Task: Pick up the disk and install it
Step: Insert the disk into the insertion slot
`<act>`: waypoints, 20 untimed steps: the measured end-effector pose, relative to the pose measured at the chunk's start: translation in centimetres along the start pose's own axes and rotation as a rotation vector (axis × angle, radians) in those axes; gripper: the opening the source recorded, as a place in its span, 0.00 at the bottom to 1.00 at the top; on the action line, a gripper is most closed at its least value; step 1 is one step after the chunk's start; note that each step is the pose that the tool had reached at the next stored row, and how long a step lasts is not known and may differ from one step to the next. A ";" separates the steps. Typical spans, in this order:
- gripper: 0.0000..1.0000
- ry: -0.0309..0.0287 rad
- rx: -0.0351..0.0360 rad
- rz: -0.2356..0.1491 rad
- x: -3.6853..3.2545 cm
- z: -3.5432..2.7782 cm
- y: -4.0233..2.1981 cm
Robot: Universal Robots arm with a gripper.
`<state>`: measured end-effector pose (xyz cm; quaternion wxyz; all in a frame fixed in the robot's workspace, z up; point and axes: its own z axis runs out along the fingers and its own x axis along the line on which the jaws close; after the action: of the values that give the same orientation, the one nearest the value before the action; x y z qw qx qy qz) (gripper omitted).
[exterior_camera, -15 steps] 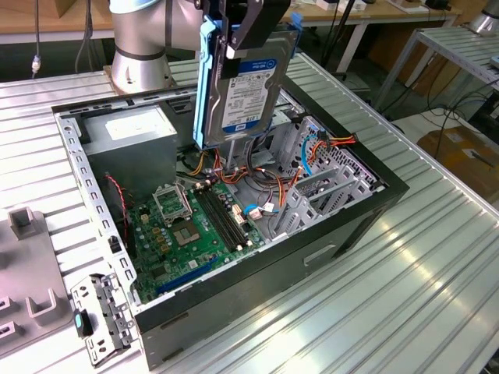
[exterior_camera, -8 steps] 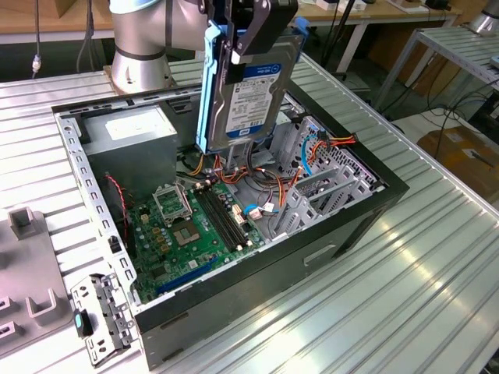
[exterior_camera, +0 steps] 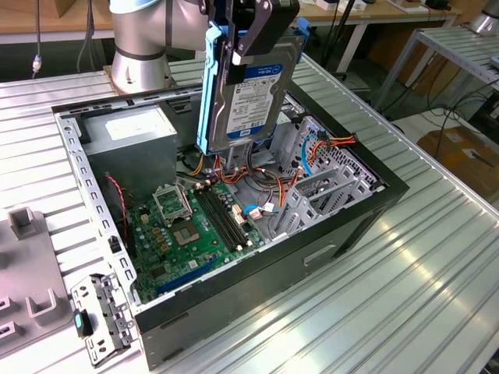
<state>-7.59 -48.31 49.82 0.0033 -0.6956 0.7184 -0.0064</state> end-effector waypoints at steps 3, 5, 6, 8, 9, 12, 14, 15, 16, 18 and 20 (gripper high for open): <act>0.37 0.0024 0.0002 0.000 1.23 0.02 -0.04; 0.37 0.0035 0.0001 0.000 1.84 0.02 -0.06; 0.37 0.0036 0.0002 0.000 2.31 0.05 -0.08; 0.37 0.0050 0.0001 0.000 2.75 0.07 -0.26; 0.37 0.0055 0.0002 0.000 2.84 0.10 -0.45; 0.37 0.0082 0.0003 0.000 2.98 0.22 -2.01; 0.37 0.0099 0.0004 0.000 2.99 0.29 -2.67; 0.37 0.0104 0.0004 0.000 3.00 0.32 -2.86; 0.37 0.0115 0.0004 0.000 3.02 0.34 -3.04; 0.37 0.0123 0.0003 0.000 3.11 0.37 -3.17; 0.37 0.0124 0.0004 0.000 3.37 0.42 -3.24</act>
<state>-4.46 -51.78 49.46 -0.0010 -0.6956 0.7183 -0.0109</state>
